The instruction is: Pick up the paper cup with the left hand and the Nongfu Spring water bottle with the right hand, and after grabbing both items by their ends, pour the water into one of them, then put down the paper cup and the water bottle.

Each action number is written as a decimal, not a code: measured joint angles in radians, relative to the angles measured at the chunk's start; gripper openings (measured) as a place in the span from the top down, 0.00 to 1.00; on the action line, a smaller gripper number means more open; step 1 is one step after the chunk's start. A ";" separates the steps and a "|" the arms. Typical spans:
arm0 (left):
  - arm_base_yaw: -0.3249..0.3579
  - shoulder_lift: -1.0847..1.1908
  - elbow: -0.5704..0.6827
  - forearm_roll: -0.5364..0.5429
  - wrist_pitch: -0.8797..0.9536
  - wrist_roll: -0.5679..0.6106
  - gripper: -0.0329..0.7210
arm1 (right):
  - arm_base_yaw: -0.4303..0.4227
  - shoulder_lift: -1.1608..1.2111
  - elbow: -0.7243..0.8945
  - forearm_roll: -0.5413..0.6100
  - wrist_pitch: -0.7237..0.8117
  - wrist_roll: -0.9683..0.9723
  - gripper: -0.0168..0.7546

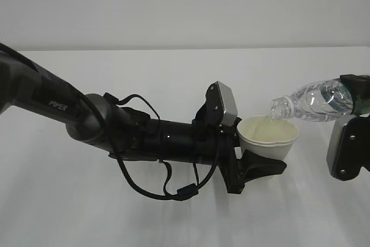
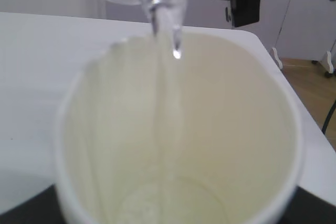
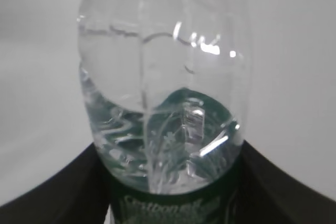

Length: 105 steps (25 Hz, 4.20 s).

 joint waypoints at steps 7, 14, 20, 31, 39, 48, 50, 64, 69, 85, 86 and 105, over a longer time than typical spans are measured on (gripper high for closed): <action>0.000 0.000 0.000 0.000 0.000 0.000 0.38 | 0.000 0.000 0.000 0.000 0.000 -0.004 0.39; 0.000 0.000 0.000 0.000 0.002 0.000 0.38 | 0.000 0.000 0.000 0.002 0.000 -0.009 0.39; 0.000 0.000 0.000 0.000 0.002 0.000 0.38 | 0.000 0.000 0.000 0.005 0.000 -0.012 0.39; 0.000 0.000 0.000 0.000 0.003 0.000 0.38 | 0.000 0.000 0.000 -0.003 -0.001 -0.014 0.39; 0.000 0.000 0.000 0.000 0.003 0.000 0.38 | 0.000 0.000 0.000 -0.003 -0.001 -0.016 0.39; 0.000 0.000 0.000 0.000 0.003 0.000 0.38 | 0.000 0.000 0.000 -0.003 -0.001 -0.018 0.39; 0.000 0.000 0.000 0.000 0.003 0.000 0.38 | 0.000 0.000 0.000 -0.003 -0.001 -0.018 0.39; 0.000 0.000 0.000 -0.004 0.003 0.000 0.38 | 0.000 0.000 0.000 -0.005 0.003 -0.051 0.39; 0.000 0.000 0.000 -0.004 0.003 0.000 0.38 | 0.000 0.000 0.000 -0.005 0.007 -0.051 0.39; 0.000 0.000 0.000 -0.007 0.004 0.000 0.38 | 0.000 0.000 -0.004 -0.005 0.007 -0.051 0.39; 0.000 0.000 0.000 -0.007 0.004 0.000 0.38 | 0.000 0.000 -0.005 -0.005 0.007 -0.053 0.39; 0.000 0.000 0.000 -0.007 0.010 0.000 0.38 | 0.000 0.000 -0.006 -0.007 0.007 -0.076 0.39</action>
